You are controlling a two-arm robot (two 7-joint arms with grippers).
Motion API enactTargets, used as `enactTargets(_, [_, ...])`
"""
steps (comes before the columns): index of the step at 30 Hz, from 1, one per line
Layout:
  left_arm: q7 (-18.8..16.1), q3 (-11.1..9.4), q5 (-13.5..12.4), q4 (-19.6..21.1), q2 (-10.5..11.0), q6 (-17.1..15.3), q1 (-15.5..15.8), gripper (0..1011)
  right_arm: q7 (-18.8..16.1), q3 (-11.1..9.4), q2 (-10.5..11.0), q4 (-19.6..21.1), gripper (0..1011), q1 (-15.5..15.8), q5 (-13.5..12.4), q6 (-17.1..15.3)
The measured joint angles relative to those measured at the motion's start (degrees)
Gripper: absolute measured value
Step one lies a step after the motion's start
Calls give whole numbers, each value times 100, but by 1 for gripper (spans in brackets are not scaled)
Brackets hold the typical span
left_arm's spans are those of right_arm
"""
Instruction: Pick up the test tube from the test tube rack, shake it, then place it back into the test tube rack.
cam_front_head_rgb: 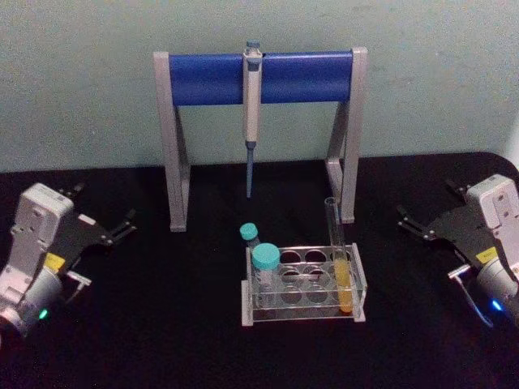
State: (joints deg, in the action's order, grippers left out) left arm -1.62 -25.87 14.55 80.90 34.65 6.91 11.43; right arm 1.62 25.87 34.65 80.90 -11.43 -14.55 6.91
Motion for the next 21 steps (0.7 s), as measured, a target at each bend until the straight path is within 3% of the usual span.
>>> enactTargets(21, [0, 0, 0, 0, 0, 0, 0, 1001, 0, 0, 0, 0, 1000, 0, 0, 0])
